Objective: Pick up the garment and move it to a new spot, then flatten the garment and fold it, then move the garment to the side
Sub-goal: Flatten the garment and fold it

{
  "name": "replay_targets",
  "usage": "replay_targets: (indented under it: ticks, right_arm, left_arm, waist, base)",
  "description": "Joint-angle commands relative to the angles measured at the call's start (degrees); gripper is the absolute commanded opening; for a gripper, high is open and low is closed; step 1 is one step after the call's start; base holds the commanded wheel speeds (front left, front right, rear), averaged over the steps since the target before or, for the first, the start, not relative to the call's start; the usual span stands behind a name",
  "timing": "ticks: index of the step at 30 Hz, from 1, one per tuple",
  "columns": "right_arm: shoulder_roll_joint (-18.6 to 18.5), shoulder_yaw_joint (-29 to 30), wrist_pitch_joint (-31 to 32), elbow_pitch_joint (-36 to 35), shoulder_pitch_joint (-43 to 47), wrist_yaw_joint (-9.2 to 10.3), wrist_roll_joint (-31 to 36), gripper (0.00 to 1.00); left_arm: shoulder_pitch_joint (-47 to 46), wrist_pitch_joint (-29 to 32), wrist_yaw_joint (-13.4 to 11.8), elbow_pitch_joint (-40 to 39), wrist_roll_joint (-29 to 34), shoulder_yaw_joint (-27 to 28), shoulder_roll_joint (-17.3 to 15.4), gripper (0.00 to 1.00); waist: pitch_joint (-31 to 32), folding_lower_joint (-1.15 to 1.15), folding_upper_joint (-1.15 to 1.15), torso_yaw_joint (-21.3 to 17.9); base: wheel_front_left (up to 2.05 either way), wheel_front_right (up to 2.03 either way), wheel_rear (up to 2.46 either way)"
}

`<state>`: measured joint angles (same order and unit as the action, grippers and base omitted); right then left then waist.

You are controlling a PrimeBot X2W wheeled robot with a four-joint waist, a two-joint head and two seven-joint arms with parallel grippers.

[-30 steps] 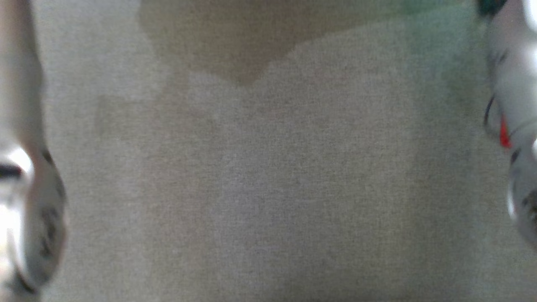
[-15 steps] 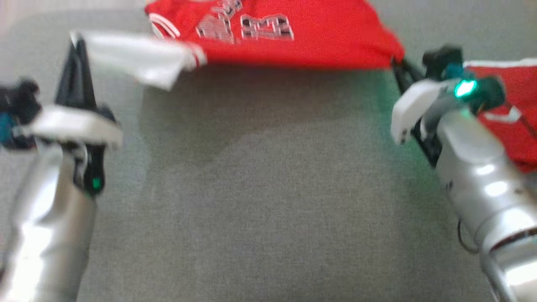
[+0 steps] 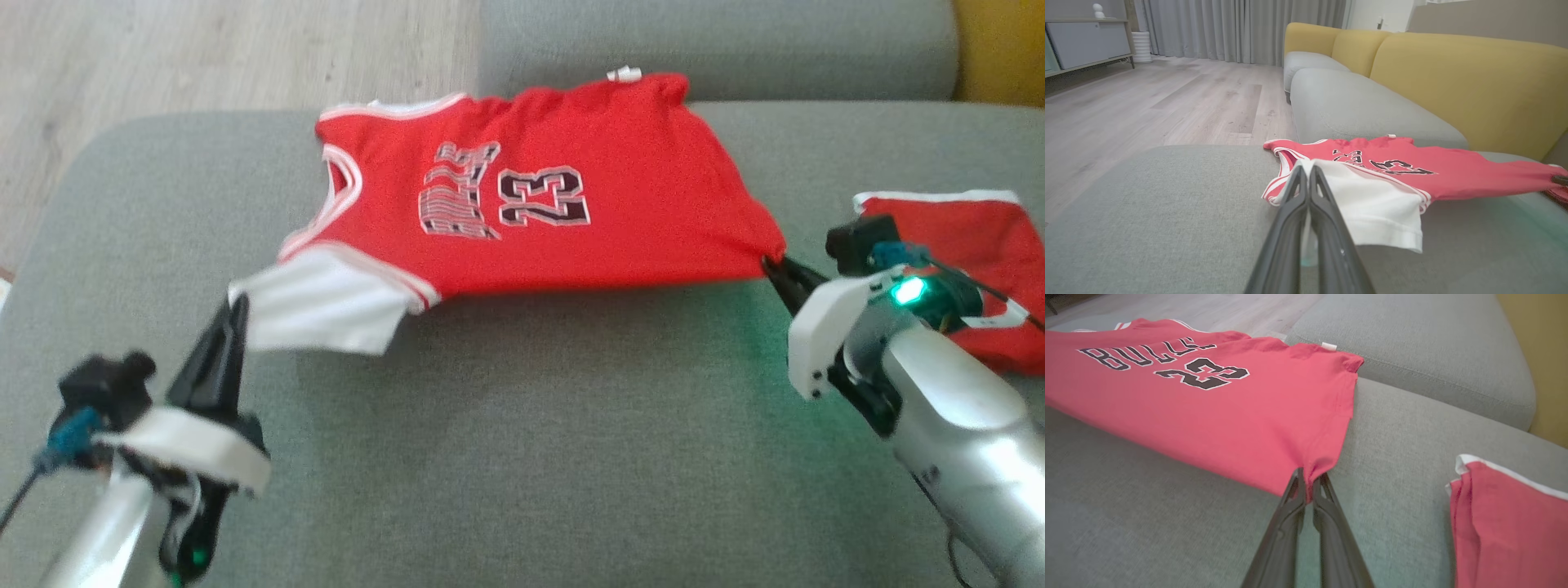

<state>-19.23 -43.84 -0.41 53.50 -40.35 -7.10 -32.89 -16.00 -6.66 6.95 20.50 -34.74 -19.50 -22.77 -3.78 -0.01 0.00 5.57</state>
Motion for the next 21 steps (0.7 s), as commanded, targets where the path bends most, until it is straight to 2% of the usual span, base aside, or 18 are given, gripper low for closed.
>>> replay_targets:
  ticks: [1,10,11,13,17,21]
  right_arm:
    - [-1.87,-1.49,0.86,-2.76,0.36,-0.39,-1.55,0.00]
    - [-12.11,-9.23,11.04,-17.38,6.93,-0.39,-13.12,0.00]
    - [-14.30,-11.35,14.51,-21.46,8.78,-0.39,-15.54,0.00]
    - [-16.61,-12.44,17.33,-25.12,10.17,-0.39,-17.73,0.00]
    - [-20.11,-12.18,20.22,-31.02,12.11,-0.39,-20.40,0.00]
    - [-21.34,-10.13,20.68,-33.62,12.90,-0.39,-21.20,0.00]
  left_arm:
    - [-0.71,0.35,-0.99,-3.07,0.38,2.22,-3.15,0.00]
    - [11.02,3.06,-5.38,-14.41,0.14,2.45,-5.81,0.00]
    - [13.42,3.31,-6.49,-16.50,0.00,2.76,-6.21,0.00]
    - [15.52,3.39,-7.43,-18.47,-0.09,3.07,-6.58,0.00]
    - [18.86,3.49,-9.03,-21.93,-0.22,3.51,-7.00,0.00]
    - [19.70,3.67,-9.76,-23.55,-0.23,3.62,-7.10,0.00]
  waist:
    - [1.21,0.01,0.00,-0.27]
    - [5.16,0.01,0.00,-1.02]
    - [5.62,0.01,0.00,-1.20]
    - [5.96,0.01,0.00,-1.33]
    - [6.42,0.01,0.00,-1.33]
    - [6.44,0.01,0.00,-1.32]
  base:
    - [0.00,0.00,0.00]
    - [0.00,0.00,0.00]
    - [0.00,0.00,0.00]
    - [0.00,0.00,0.00]
    - [0.00,0.00,0.00]
    - [0.00,0.00,0.00]
